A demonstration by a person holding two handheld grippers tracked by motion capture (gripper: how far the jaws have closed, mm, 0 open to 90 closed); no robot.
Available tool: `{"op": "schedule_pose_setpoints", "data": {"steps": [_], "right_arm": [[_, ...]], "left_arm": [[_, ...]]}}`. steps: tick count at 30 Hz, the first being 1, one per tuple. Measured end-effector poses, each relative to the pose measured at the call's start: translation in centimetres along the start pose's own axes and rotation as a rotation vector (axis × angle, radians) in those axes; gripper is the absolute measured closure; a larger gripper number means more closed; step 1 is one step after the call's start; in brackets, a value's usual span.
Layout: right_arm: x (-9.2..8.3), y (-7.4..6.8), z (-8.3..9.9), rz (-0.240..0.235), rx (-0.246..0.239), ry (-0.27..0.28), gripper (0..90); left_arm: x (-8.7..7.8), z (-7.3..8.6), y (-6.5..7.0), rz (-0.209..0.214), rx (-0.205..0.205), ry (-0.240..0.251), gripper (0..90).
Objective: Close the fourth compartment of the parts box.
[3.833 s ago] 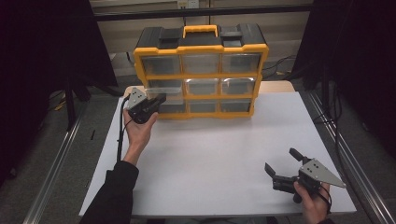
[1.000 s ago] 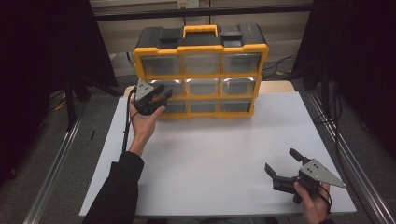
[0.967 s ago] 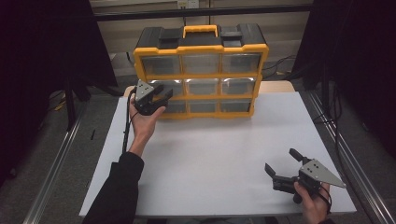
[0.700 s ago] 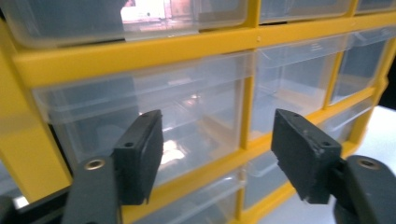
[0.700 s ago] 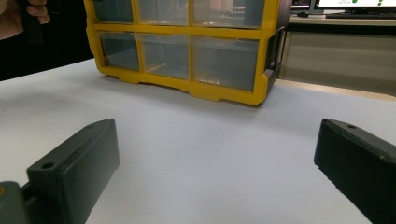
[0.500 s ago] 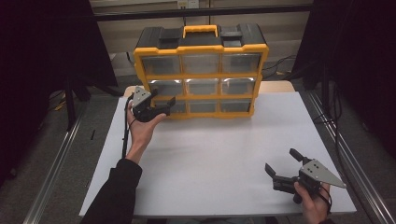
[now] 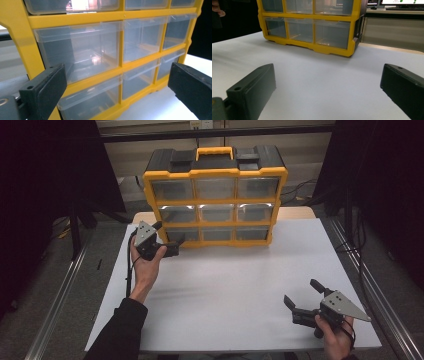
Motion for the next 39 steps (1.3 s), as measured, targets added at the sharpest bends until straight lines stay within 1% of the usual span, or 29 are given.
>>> {"op": "schedule_pose_setpoints", "data": {"steps": [1, 2, 3, 4, 5, 6, 9, 10, 12, 13, 14, 15, 16, 19, 20, 21, 22, 24, 25, 26, 27, 31, 34, 35, 36, 37, 39], "right_arm": [[0.0, 0.0, 0.0, 0.001, 0.000, 0.000, 0.0], [0.0, 0.0, 0.0, 0.001, 0.000, 0.001, 0.0], [0.0, 0.0, 0.0, 0.002, 0.000, 0.002, 0.0], [0.0, 0.0, 0.0, 0.003, 0.000, 0.002, 0.0], [0.0, 0.0, -0.1, 0.004, 0.000, 0.002, 0.0], [0.0, 0.0, 0.0, 0.005, 0.000, 0.001, 0.0], [-0.1, 0.0, -0.1, 0.008, -0.001, 0.002, 0.0], [-0.1, 0.0, -0.1, 0.009, -0.001, 0.002, 0.0], [-0.1, 0.0, -0.1, 0.010, -0.001, 0.003, 0.0], [0.0, 0.0, -0.1, 0.010, -0.001, 0.004, 0.0], [0.0, 0.0, -0.1, 0.009, 0.000, 0.005, 0.0], [0.0, 0.0, -0.1, 0.011, -0.001, 0.004, 0.0], [0.0, 0.0, -0.1, 0.010, 0.000, 0.005, 0.0], [0.0, 0.1, -0.1, 0.012, -0.002, 0.003, 0.0], [0.0, 0.1, -0.1, 0.012, -0.001, 0.002, 0.0], [0.0, 0.0, -0.1, 0.010, -0.001, 0.004, 0.0], [0.0, 0.0, -0.1, 0.010, -0.001, 0.004, 0.0], [-0.1, 0.0, -0.1, 0.010, 0.001, 0.005, 0.0], [-0.1, 0.0, -0.1, 0.010, 0.000, 0.003, 0.0], [-0.1, 0.0, -0.1, 0.010, -0.001, 0.004, 0.0], [-0.1, 0.0, -0.1, 0.010, -0.002, 0.005, 0.0], [-0.1, 0.0, -0.1, 0.011, 0.000, 0.007, 0.0], [-0.1, 0.1, -0.1, 0.013, -0.002, 0.006, 0.0], [-0.1, 0.0, -0.1, 0.013, -0.001, 0.004, 0.0], [-0.1, 0.0, -0.1, 0.013, -0.001, 0.005, 0.0], [-0.1, 0.0, -0.1, 0.012, 0.002, 0.008, 0.0], [-0.1, 0.0, -0.1, 0.012, 0.001, 0.007, 0.0]], "left_arm": [[-0.1, 0.1, 0.0, 0.000, 0.001, 0.000, 1.8], [-0.3, 0.1, 0.1, -0.006, -0.011, 0.003, 1.8], [-0.4, 0.2, 0.2, -0.002, -0.001, 0.000, 2.1], [-0.7, 0.3, 0.3, 0.001, -0.015, 0.007, 2.2], [-0.9, 0.4, 0.5, 0.009, -0.019, 0.005, 2.3], [-1.1, 0.4, 0.5, 0.004, -0.024, 0.009, 2.4], [-1.7, 0.8, 0.6, -0.011, -0.020, 0.006, 2.6], [-2.0, 0.9, 0.6, -0.016, -0.030, 0.010, 2.6], [-2.5, 1.2, 0.5, -0.026, -0.037, 0.012, 2.6], [-2.6, 1.4, 0.6, -0.022, -0.042, 0.012, 2.6], [-2.9, 1.7, 0.6, -0.017, -0.031, 0.001, 2.6], [-3.1, 1.8, 0.6, -0.020, -0.042, 0.002, 2.5], [-3.4, 2.1, 0.6, -0.024, -0.045, 0.000, 2.5], [-3.9, 2.5, 0.7, -0.032, -0.035, -0.008, 2.5], [-4.1, 2.6, 0.8, -0.028, -0.043, -0.009, 2.6], [-4.3, 2.6, 0.7, -0.035, -0.037, -0.012, 2.6], [-4.5, 2.7, 0.7, -0.044, -0.043, -0.007, 2.6], [-4.9, 3.0, 0.9, -0.046, -0.058, -0.006, 2.6], [-5.2, 3.2, 0.9, -0.053, -0.053, -0.012, 2.6], [-5.3, 3.3, 1.0, -0.060, -0.061, -0.011, 2.6], [-5.6, 3.5, 1.0, -0.057, -0.055, -0.012, 2.6], [-6.2, 3.9, 1.5, -0.063, -0.059, -0.018, 2.6], [-6.6, 3.9, 1.9, -0.054, -0.058, -0.004, 2.6], [-6.9, 4.0, 1.9, -0.055, -0.050, -0.011, 2.6], [-7.1, 4.0, 2.0, -0.062, -0.061, -0.006, 2.6], [-7.4, 4.0, 2.1, -0.067, -0.061, -0.010, 2.6], [-7.8, 4.3, 2.4, -0.065, -0.059, -0.023, 2.6]]}}
Point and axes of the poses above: each handheld gripper's, and its own axes: x roughly forward along the jaws, z roughly out of its underside, y roughly to its right, the point moved 10 cm from there along x, roughly forward along the jaws, and after that the axes turned 12 degrees about x, right-handed, at the moved point
